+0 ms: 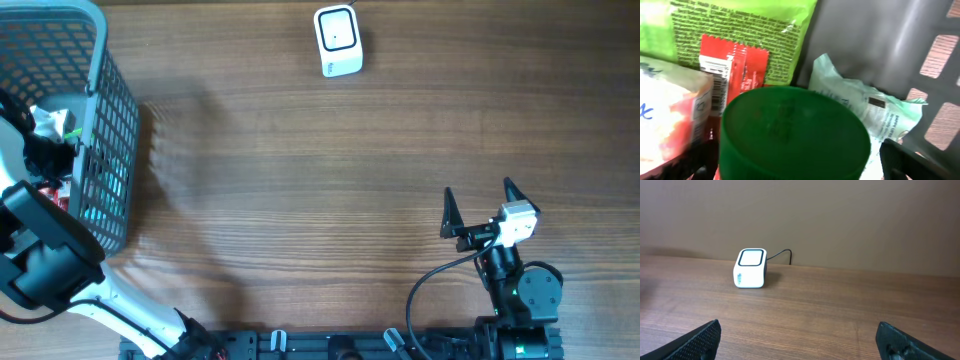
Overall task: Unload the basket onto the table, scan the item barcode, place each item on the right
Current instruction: 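Reach the left gripper into the basket and grasp the green-lid jar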
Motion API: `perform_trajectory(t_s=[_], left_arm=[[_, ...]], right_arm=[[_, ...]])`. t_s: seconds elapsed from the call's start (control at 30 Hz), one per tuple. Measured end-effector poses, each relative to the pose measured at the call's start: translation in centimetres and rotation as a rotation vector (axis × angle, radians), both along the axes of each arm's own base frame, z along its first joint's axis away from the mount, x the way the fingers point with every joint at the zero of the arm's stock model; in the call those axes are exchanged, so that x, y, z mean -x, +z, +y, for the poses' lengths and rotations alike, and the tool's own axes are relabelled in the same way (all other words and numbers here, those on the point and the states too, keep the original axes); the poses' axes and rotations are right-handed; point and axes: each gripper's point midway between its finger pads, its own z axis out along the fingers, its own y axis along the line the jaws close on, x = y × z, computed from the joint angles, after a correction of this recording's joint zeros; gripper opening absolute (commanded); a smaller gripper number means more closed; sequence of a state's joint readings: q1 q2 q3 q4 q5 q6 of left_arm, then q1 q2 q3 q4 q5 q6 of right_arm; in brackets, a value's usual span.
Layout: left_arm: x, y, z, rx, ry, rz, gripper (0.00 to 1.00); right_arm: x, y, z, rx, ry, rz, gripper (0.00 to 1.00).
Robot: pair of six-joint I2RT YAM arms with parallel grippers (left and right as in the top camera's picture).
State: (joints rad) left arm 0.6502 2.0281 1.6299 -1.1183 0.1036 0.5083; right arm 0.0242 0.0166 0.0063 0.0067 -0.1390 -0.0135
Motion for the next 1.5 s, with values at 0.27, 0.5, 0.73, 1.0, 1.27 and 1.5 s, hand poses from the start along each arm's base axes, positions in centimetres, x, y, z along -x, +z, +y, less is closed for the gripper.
perform_trajectory(t_s=[0.27, 0.5, 0.73, 1.0, 1.27, 1.5], left_arm=[[-0.1, 0.0, -0.2, 0.012, 0.005, -0.008, 0.77], [0.9, -1.3, 0.3, -0.018, 0.004, 0.031, 0.70], [0.8, -1.3, 0.7, -0.037, 0.006, 0.030, 0.59], [-1.9, 4.7, 2.7, -0.133, 0.087, -0.116, 0.58], [-2.9, 27.3, 0.5, -0.368, 0.196, -0.668, 0.59], [-2.6, 34.0, -9.9, -0.300, 0.047, -0.869, 0.55]], right_arm=[[0.0, 0.0, 0.0, 0.000, 0.000, 0.000, 1.00], [0.0, 0.0, 0.0, 0.000, 0.000, 0.000, 1.00], [0.0, 0.0, 0.0, 0.000, 0.000, 0.000, 1.00], [0.0, 0.0, 0.0, 0.000, 0.000, 0.000, 1.00], [0.0, 0.0, 0.0, 0.000, 0.000, 0.000, 1.00], [0.0, 0.0, 0.0, 0.000, 0.000, 0.000, 1.00]])
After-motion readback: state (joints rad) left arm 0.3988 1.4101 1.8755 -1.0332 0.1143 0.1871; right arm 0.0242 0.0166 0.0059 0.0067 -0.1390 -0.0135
